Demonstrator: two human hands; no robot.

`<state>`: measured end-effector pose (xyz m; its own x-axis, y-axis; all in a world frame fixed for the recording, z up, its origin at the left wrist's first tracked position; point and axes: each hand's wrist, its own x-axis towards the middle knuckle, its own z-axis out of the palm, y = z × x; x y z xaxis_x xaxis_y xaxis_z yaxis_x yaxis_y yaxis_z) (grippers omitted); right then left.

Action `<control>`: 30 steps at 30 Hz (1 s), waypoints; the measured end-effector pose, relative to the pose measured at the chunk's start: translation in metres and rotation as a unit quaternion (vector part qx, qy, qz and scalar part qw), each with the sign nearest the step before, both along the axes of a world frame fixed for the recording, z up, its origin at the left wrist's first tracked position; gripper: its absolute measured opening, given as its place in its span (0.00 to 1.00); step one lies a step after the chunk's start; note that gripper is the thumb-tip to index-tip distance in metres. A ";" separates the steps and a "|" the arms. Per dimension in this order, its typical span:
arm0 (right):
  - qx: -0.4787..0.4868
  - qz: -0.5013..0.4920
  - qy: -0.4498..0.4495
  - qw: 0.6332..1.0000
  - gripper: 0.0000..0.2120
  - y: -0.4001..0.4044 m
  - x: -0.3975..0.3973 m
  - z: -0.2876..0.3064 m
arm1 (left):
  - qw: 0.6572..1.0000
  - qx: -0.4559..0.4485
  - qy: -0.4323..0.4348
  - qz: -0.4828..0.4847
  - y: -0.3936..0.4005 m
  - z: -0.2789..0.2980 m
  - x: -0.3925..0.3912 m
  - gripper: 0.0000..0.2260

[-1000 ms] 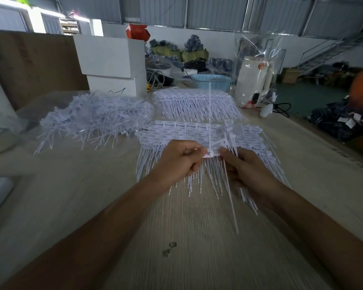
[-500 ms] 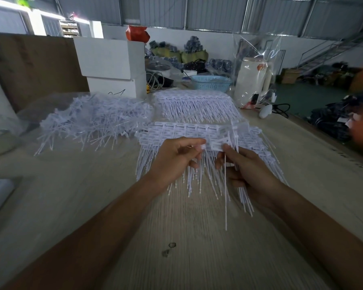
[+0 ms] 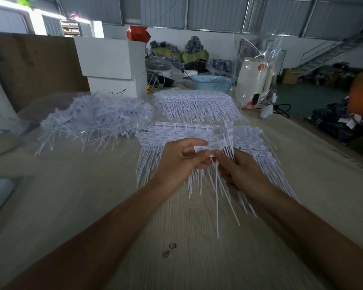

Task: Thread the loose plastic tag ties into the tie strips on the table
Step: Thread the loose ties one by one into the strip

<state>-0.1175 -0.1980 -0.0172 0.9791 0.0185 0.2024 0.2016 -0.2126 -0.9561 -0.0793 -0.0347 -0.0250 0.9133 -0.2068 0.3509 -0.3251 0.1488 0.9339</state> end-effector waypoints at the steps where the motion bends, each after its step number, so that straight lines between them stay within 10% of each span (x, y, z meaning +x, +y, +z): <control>1: 0.013 0.001 0.002 1.000 0.13 0.001 0.000 0.001 | 1.000 -0.012 0.007 0.001 0.000 0.001 0.001 0.11; 10: 0.062 -0.031 0.013 0.998 0.16 -0.004 0.007 -0.008 | 0.993 -0.108 0.048 0.016 0.008 0.004 0.006 0.07; 21: 0.097 0.056 0.093 0.989 0.18 0.006 0.002 -0.010 | 0.992 0.035 -0.041 0.114 -0.001 0.002 0.001 0.05; 26: -0.050 0.107 -0.068 0.991 0.12 0.016 -0.010 -0.006 | 0.999 -0.021 -0.025 -0.025 -0.005 0.015 -0.014 0.26; 30: -0.118 0.126 -0.139 0.975 0.08 0.028 -0.013 -0.007 | 0.990 0.025 -0.135 0.015 -0.011 0.024 -0.022 0.16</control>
<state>-0.1306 -0.1704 -0.0240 0.8457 0.3302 0.4193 0.5197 -0.3308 -0.7877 -0.1008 -0.0453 -0.0015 0.7934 -0.2046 0.5732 -0.5674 0.0921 0.8183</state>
